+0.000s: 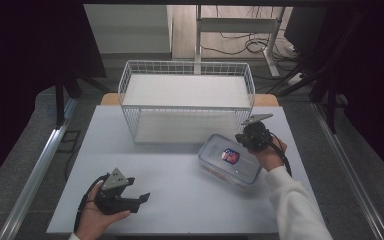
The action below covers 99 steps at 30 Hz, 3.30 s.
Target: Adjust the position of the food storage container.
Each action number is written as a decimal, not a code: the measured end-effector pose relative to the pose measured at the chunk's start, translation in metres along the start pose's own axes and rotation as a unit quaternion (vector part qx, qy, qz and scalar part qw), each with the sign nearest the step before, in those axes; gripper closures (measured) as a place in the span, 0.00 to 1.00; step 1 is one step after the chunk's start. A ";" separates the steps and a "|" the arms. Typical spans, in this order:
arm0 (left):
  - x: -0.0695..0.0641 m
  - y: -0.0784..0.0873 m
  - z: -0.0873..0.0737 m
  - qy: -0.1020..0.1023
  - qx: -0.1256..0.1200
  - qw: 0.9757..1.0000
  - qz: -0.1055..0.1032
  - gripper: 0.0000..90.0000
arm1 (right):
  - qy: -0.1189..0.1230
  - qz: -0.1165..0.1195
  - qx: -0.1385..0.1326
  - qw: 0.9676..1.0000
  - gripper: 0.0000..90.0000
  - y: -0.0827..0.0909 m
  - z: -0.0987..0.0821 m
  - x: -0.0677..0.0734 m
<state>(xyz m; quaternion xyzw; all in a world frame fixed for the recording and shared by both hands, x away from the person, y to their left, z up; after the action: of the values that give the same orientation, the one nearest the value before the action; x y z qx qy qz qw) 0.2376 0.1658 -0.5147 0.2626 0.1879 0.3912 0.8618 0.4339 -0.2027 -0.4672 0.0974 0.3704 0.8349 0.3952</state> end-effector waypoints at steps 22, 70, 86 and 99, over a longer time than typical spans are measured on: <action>-0.001 -0.002 -0.002 0.004 0.003 1.000 0.001 0.27 | 0.103 -0.032 0.081 0.991 0.99 -0.043 0.000 -0.003; 0.002 -0.003 -0.006 0.017 0.010 1.000 0.001 0.27 | 0.078 0.041 -0.023 0.996 0.99 0.039 -0.011 0.068; 0.002 -0.004 -0.007 0.016 0.017 1.000 0.004 0.27 | -0.099 -0.006 -0.003 0.995 0.99 0.086 -0.109 0.028; 0.003 -0.005 -0.008 0.018 0.021 1.000 0.006 0.27 | -0.091 0.023 0.030 0.995 0.99 0.072 -0.110 0.041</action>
<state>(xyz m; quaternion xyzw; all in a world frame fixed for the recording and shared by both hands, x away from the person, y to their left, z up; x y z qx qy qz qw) 0.2378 0.1674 -0.5243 0.2751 0.2097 0.3970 0.8501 0.3142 -0.2616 -0.5002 0.1930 0.3553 0.8203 0.4045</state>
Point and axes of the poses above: each handheld gripper's, and its own axes: y roughly backward along the jaws, z roughly out of its top, x roughly to its left, the point moved 4 cm from there along -y, roughly forward along the jaws, and after that the axes turned 4 degrees about -x, right-handed, at the moved point
